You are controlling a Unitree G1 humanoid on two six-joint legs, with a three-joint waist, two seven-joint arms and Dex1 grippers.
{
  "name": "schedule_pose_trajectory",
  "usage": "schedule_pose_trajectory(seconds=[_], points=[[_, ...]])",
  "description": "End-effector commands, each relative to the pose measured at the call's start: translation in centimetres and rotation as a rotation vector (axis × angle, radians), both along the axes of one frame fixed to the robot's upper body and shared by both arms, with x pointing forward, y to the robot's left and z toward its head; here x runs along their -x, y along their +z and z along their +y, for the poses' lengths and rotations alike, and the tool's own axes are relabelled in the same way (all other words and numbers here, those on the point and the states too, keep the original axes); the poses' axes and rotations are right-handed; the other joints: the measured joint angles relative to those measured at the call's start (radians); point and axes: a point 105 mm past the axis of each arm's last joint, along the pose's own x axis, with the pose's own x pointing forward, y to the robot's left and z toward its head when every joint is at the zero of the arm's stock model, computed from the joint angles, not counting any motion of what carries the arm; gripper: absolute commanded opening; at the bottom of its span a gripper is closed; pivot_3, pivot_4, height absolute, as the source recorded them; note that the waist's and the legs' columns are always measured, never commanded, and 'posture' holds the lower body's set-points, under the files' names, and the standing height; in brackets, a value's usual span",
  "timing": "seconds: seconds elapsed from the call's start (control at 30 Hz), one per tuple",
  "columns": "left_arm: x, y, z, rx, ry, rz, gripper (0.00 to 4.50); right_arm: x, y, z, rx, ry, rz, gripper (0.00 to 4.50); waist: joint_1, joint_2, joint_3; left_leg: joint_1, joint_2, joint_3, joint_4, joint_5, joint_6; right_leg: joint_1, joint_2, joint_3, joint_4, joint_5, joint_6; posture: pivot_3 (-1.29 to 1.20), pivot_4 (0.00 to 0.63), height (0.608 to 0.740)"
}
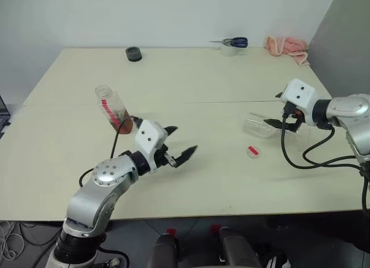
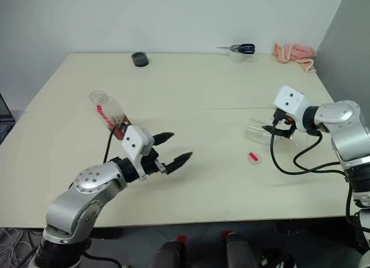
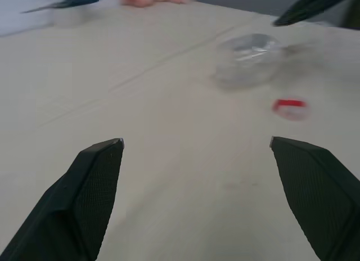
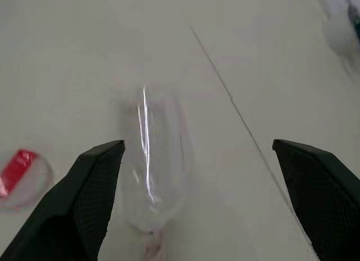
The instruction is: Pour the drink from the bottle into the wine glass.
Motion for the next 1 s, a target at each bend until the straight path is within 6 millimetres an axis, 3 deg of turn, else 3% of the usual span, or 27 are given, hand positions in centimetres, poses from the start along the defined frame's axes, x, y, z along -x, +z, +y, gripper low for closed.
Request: schedule_pose_trajectory(seconds=[0.03, 0.37, 0.67, 0.77, 1.0], points=[[1.2, 0.9, -0.9, -0.024, -0.099, -0.010, 4.49, 0.0, 1.3, -0.7, 0.093, 0.021, -0.005, 4.50, 0.000, 0.000, 0.000, 0.000, 0.000, 0.000, 0.000, 0.000, 0.000, 0.000, 0.000, 0.000, 0.000, 0.000, 0.000, 0.00, 0.150, 0.740], [0.9, 1.0, -1.9, -0.003, -0.100, -0.022, 4.49, -0.2, -1.8, -3.0, 0.238, 0.014, 0.137, 4.50, 0.008, 0.000, 0.000, 0.000, -0.001, 0.000, 0.003, 0.000, 0.000, 0.001, -0.001, 0.000, 0.000, 0.000, 0.000, 0.00, 0.150, 0.740], [1.0, 0.4, -2.2, 0.017, -0.070, -0.004, 4.49, -2.0, -2.9, -4.0, 0.334, 0.012, 0.123, 4.50, 0.007, 0.000, 0.000, 0.001, -0.001, 0.000, 0.002, 0.000, 0.000, 0.001, -0.001, 0.000, 0.000, 0.000, 0.000, 0.00, 0.150, 0.740], [1.0, 0.4, -2.2, 0.024, -0.061, -0.002, 4.50, -2.2, -3.0, -4.1, 0.340, 0.019, 0.127, 3.87, 0.008, 0.000, 0.000, 0.001, -0.001, 0.000, 0.002, 0.000, 0.000, 0.001, -0.001, 0.000, 0.000, 0.000, 0.000, 0.00, 0.150, 0.740], [1.2, 0.3, -2.3, 0.031, -0.061, 0.010, 4.50, -2.0, -3.7, -4.5, 0.355, 0.029, 0.181, 1.36, 0.013, 0.000, 0.000, 0.000, -0.002, 0.000, 0.002, 0.000, 0.000, 0.001, -0.002, 0.000, 0.000, 0.000, 0.000, 0.00, 0.150, 0.740]])
